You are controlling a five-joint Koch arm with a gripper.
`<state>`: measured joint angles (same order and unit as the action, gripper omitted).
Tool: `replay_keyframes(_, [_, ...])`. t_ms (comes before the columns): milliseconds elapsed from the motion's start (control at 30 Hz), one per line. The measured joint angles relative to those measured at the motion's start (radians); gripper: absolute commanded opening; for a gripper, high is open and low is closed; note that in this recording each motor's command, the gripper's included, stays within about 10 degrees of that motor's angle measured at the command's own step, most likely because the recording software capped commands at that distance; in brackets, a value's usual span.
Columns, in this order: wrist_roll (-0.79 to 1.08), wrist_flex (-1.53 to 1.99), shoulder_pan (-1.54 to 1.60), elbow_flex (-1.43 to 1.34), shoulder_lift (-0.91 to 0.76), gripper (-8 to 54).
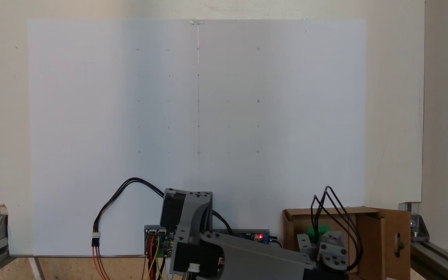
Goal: Grasp a green dice and put it in the bin.
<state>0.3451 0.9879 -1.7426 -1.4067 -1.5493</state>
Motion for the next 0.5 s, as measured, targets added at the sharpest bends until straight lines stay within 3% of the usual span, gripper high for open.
replay_keyframes(467, [0.087, -0.227, -0.120, 0.015, 0.265, 11.7])
replay_keyframes(500, [0.091, -0.227, -0.121, 0.015, 0.265, 16.4])
